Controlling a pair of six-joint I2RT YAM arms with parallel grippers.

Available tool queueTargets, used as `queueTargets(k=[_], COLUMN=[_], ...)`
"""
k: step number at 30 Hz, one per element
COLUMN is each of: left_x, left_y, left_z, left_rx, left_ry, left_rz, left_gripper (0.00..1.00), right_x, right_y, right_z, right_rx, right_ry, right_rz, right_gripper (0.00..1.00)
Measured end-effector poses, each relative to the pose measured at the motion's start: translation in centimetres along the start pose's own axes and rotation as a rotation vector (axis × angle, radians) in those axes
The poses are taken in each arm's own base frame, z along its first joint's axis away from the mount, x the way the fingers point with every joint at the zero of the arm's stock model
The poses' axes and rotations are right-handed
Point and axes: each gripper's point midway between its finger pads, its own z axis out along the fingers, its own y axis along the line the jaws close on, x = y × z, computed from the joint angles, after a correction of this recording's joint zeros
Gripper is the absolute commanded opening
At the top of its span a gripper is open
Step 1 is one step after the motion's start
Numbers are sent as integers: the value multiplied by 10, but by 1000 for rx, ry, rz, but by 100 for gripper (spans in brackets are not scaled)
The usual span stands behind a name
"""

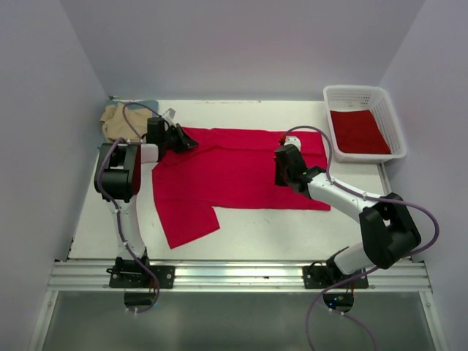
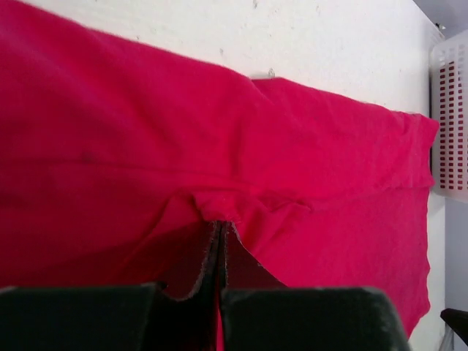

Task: Fold and stack the t-shirts
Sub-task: Fold the tshirt

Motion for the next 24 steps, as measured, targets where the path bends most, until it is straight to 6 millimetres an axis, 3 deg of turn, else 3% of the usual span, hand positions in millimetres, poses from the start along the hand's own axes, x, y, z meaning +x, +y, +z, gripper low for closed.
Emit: queueTargets(k=[8, 18, 24], left_x=[32, 54, 45], left_y=[-9, -22, -38], left_z=[-8, -16, -30], left_rx=[7, 6, 12], left_ry=[33, 46, 8], left_rz=[-18, -40, -20], left_gripper=[0, 0, 0], right_x=[4, 3, 9], right_y=[0, 0, -1], right_z=[3, 3, 8], right_rx=[4, 3, 11], right_ry=[12, 9, 27], right_rz=[-4, -3, -10], right_gripper=[0, 0, 0])
